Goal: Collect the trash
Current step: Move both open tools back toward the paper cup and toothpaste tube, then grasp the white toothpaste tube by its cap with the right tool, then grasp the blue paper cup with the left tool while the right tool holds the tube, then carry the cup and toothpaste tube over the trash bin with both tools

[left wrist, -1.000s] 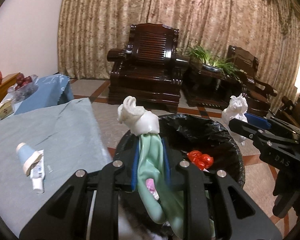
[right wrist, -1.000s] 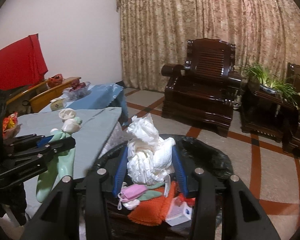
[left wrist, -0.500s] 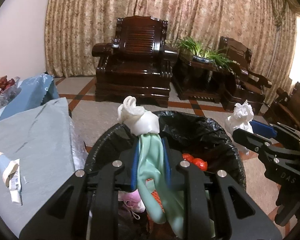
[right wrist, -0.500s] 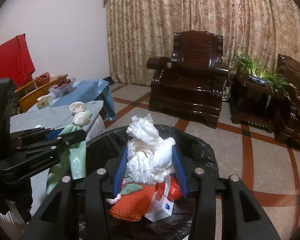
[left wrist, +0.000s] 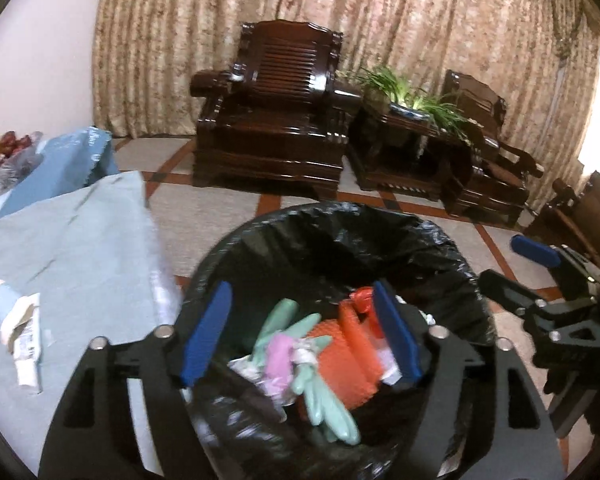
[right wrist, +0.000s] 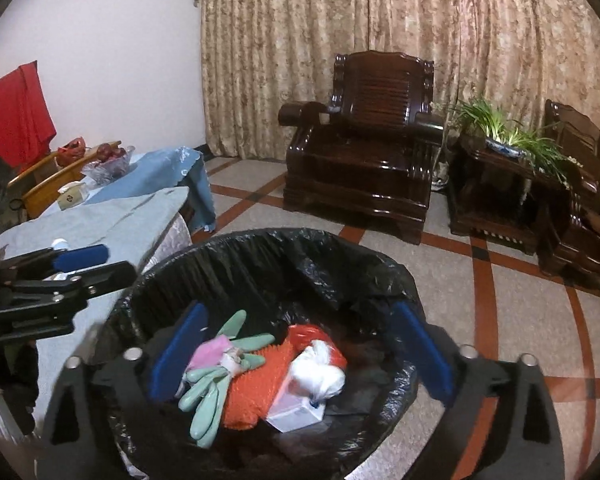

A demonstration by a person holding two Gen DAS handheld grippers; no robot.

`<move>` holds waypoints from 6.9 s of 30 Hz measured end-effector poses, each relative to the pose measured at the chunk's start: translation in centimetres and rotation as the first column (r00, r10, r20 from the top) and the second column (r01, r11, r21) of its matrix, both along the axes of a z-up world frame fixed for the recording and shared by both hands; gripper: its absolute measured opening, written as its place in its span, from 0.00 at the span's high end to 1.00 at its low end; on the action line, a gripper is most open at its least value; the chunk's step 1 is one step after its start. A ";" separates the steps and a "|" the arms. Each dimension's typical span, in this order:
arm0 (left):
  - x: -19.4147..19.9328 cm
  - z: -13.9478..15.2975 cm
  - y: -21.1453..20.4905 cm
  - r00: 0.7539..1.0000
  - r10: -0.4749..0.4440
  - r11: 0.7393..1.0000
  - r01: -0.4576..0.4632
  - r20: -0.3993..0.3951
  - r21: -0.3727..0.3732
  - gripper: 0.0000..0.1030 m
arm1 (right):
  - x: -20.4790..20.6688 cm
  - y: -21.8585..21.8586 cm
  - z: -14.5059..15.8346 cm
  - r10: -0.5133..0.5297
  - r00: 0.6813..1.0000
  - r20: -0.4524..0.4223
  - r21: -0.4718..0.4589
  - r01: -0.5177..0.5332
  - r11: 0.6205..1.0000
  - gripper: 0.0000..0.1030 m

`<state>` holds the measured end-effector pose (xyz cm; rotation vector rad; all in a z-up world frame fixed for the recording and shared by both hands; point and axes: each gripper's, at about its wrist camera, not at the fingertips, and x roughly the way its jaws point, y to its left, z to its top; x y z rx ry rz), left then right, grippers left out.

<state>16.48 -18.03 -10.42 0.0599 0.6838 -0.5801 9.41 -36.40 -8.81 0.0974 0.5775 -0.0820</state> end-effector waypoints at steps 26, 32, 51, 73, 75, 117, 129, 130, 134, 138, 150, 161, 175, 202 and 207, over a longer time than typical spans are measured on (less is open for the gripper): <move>-3.6 3.4 20.9 0.902 0.423 0.904 -0.426 0.085 0.023 0.13 | 3.4 13.8 2.6 0.224 0.973 0.056 0.004 -0.225 0.974 0.06; -3.7 2.6 24.3 0.877 0.473 0.877 -0.478 0.084 0.043 0.13 | 4.9 17.9 2.0 0.266 0.962 0.057 0.007 -0.266 0.964 0.06; -1.8 -1.6 34.8 0.802 0.596 0.799 -0.596 0.030 0.080 0.13 | 11.1 30.9 -3.6 0.372 0.927 -0.049 0.032 -0.371 0.928 0.06; 0.9 -4.9 38.8 0.780 0.626 0.778 -0.622 -0.019 0.083 0.13 | 15.6 38.2 -8.8 0.434 0.876 -0.209 0.061 -0.431 0.900 0.31; 0.9 -5.0 39.0 0.777 0.629 0.776 -0.625 -0.025 0.080 0.13 | 15.8 38.3 -9.1 0.438 0.872 -0.221 0.064 -0.435 0.898 0.33; 6.4 -5.0 32.3 0.845 0.532 0.846 -0.529 -0.043 0.065 0.13 | 19.8 30.5 -8.4 0.310 0.921 -0.234 0.075 -0.301 0.951 0.72; 12.7 -7.2 31.2 0.841 0.519 0.854 -0.520 -0.151 0.035 0.23 | 22.1 29.6 -8.5 0.316 0.922 -0.225 0.071 -0.308 0.949 0.72; 13.1 -7.3 31.1 0.841 0.518 0.854 -0.520 -0.158 0.037 0.23 | 22.1 29.5 -8.6 0.317 0.921 -0.226 0.073 -0.308 0.949 0.72; 14.2 -8.0 30.6 0.842 0.501 0.862 -0.507 -0.200 0.022 0.25 | 22.2 29.3 -8.8 0.320 0.919 -0.231 0.088 -0.307 0.947 0.72; 14.7 -8.5 29.8 0.848 0.474 0.873 -0.487 -0.237 0.001 0.41 | 22.3 29.1 -8.9 0.324 0.918 -0.230 0.100 -0.309 0.946 0.72; 13.0 -6.4 29.1 0.849 0.508 0.859 -0.512 -0.144 0.013 0.63 | 21.5 29.0 -7.7 0.338 0.920 -0.199 0.080 -0.328 0.941 0.72; 10.2 -4.2 29.1 0.846 0.528 0.849 -0.527 -0.068 0.036 0.67 | 19.9 28.9 -6.2 0.363 0.916 -0.173 0.101 -0.350 0.931 0.72; 5.8 -1.6 28.5 0.849 0.527 0.850 -0.527 -0.041 0.011 0.73 | 15.5 29.0 -3.0 0.400 0.907 -0.131 0.093 -0.390 0.916 0.72; -1.5 2.8 21.0 0.912 0.408 0.913 -0.408 0.024 -0.021 0.73 | 5.8 21.4 2.7 0.343 0.938 -0.038 0.066 -0.341 0.938 0.72; -1.8 2.9 18.1 0.933 0.359 0.933 -0.358 0.027 -0.026 0.73 | 4.6 18.4 2.8 0.302 0.952 -0.038 0.063 -0.299 0.952 0.72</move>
